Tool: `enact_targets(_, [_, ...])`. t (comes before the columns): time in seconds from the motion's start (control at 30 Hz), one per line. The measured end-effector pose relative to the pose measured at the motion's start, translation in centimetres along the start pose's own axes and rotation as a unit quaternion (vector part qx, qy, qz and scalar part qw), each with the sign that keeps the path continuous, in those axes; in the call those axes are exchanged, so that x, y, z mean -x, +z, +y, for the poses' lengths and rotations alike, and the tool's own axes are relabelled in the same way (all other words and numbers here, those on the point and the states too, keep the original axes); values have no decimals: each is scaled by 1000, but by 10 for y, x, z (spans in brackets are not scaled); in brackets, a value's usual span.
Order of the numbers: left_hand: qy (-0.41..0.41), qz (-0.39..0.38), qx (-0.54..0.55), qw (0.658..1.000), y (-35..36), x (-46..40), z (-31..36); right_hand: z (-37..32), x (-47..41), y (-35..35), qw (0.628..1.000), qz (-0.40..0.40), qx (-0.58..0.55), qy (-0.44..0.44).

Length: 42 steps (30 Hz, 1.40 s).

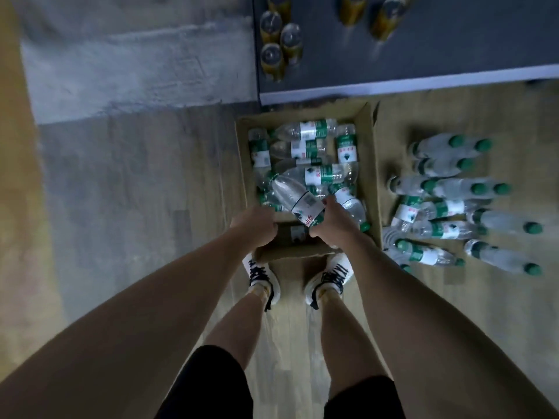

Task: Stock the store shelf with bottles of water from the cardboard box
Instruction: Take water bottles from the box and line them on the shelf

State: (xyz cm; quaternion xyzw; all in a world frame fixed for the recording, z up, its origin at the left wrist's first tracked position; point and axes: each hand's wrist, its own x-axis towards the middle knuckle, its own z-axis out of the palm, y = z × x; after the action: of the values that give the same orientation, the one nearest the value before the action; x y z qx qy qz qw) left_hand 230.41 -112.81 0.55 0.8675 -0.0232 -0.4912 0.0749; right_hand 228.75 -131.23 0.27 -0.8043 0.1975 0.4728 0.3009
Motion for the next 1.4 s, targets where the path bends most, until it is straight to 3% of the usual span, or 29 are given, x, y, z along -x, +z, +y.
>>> enact_targets(0.23, [28,85,78,993,-183,139,73,-75,166,-151,985,52,-148,-74])
enact_targets(0.37, [99,156,54,981,-305,232,129,-116,255,-225,958,112,-226,-137])
enact_targets(0.5, [140,223,30,964,-399,327,171,-151,342,-291,938,162,-231,-203])
enact_targets(0.6, [186,233,149,943,-455,397,194,-168,405,-328,926,189,-217,-246])
enact_targets(0.67, [219,205,230,926,-485,438,208,-179,433,-346,917,214,-194,-275])
enact_targets(0.73, [246,212,245,913,-508,472,221,-191,457,-362,909,229,-180,-298])
enact_targets(0.87, [228,343,227,882,-540,513,242,-221,496,-390,887,246,-174,-348])
enact_targets(0.97, [237,388,264,851,-561,535,249,-248,514,-404,881,249,-166,-366])
enact_targets(1.13, [227,484,227,814,-598,572,253,-295,537,-433,876,269,-147,-373])
enact_targets(1.27, [233,515,251,786,-640,590,242,-341,544,-454,867,331,-80,-363])
enact_targets(1.4, [242,530,221,782,-684,585,230,-377,537,-468,842,405,-65,-351])
